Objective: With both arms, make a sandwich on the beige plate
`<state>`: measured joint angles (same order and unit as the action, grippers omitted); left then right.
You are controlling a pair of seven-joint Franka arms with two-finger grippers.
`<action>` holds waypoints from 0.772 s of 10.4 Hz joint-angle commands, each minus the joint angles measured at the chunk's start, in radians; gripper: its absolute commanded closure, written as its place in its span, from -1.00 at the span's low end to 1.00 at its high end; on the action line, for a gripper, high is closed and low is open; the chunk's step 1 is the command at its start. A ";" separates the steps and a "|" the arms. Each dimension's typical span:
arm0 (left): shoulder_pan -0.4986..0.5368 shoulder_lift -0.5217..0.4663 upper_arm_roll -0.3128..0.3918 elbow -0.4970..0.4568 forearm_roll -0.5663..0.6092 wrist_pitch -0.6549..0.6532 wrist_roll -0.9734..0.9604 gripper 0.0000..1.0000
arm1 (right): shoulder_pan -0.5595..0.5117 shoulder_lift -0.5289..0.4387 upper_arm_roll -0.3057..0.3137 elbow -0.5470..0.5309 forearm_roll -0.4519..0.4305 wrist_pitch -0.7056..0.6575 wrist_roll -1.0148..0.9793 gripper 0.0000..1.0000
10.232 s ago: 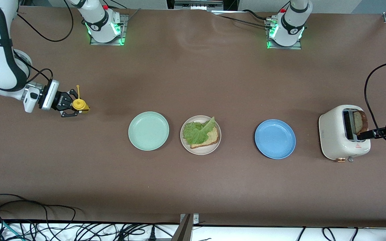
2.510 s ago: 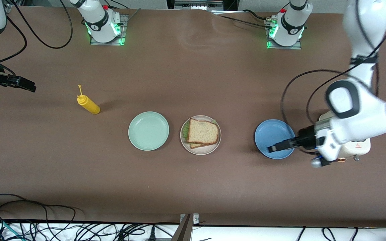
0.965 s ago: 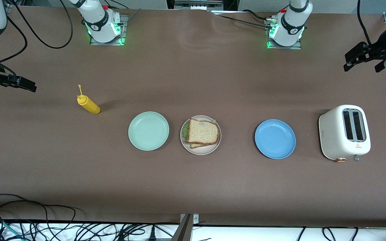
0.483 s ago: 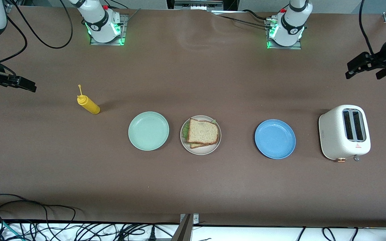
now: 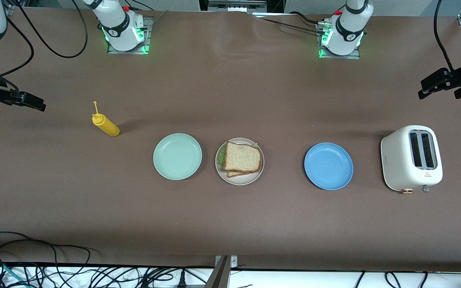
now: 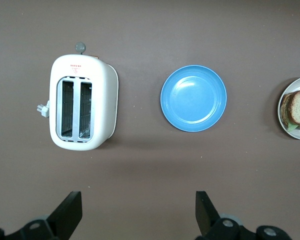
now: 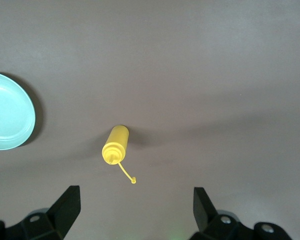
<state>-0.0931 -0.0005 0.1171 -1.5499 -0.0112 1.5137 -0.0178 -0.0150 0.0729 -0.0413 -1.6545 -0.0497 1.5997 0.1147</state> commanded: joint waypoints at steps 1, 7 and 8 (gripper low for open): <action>-0.007 0.017 0.010 0.037 -0.019 -0.026 -0.005 -1.00 | -0.002 -0.002 -0.005 0.002 0.019 -0.001 -0.004 -1.00; -0.004 0.019 0.010 0.036 -0.018 -0.026 -0.004 -1.00 | 0.004 -0.001 0.001 0.002 0.114 -0.014 0.057 -1.00; -0.002 0.017 0.012 0.036 -0.018 -0.026 -0.002 -1.00 | 0.004 -0.001 0.001 0.002 0.125 -0.015 0.101 -1.00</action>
<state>-0.0926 0.0009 0.1180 -1.5490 -0.0113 1.5119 -0.0179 -0.0118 0.0745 -0.0398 -1.6546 0.0457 1.5969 0.1578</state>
